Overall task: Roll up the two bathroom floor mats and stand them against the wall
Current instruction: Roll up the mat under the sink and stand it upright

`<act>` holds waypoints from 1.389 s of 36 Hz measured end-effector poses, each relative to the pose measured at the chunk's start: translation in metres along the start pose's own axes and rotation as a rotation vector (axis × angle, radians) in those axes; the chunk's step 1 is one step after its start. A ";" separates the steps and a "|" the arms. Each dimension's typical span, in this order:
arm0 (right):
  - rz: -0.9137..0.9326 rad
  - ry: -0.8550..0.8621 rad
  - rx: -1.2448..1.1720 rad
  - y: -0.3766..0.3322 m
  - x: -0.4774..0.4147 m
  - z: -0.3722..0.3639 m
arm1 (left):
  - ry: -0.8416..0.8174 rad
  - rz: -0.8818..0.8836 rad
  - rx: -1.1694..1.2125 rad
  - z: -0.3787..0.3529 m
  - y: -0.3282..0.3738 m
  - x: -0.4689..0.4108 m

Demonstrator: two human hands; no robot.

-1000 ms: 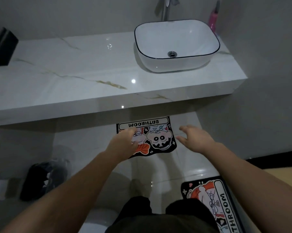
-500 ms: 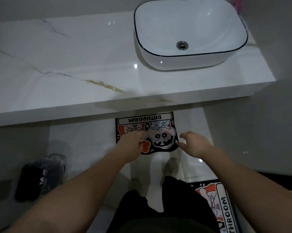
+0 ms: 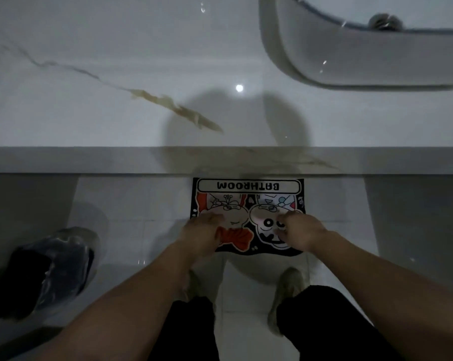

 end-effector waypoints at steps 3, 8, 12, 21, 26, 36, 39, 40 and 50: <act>0.029 0.054 0.014 0.006 -0.055 -0.041 | 0.005 -0.033 -0.036 -0.038 -0.031 -0.042; -0.045 -0.025 0.010 0.026 -0.144 -0.109 | 0.030 -0.139 -0.101 -0.104 -0.075 -0.114; -0.012 0.063 0.018 0.041 -0.209 -0.148 | 0.060 -0.159 -0.143 -0.146 -0.098 -0.176; -0.110 0.174 0.016 0.101 -0.317 -0.206 | 0.097 -0.311 -0.339 -0.220 -0.100 -0.303; -0.238 0.224 -0.090 0.156 -0.316 -0.236 | 0.149 -0.402 -0.319 -0.226 -0.066 -0.335; -0.684 0.151 -0.328 0.269 -0.268 -0.301 | 0.058 -0.489 -0.502 -0.277 -0.034 -0.357; -0.763 0.124 -0.481 0.281 -0.264 -0.311 | 0.090 -0.487 -0.493 -0.268 -0.029 -0.361; -0.776 0.124 -0.513 0.283 -0.264 -0.310 | 0.103 -0.485 -0.489 -0.265 -0.028 -0.363; -0.777 0.347 -0.702 0.273 -0.276 -0.289 | 0.120 -0.523 -0.387 -0.264 -0.027 -0.348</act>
Point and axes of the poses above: each hand's wrist, its own x-axis away from the middle knuckle, its own z-axis out of the back of the hand, y = z × x, the point moved 9 cm from there along -x, towards the middle knuckle
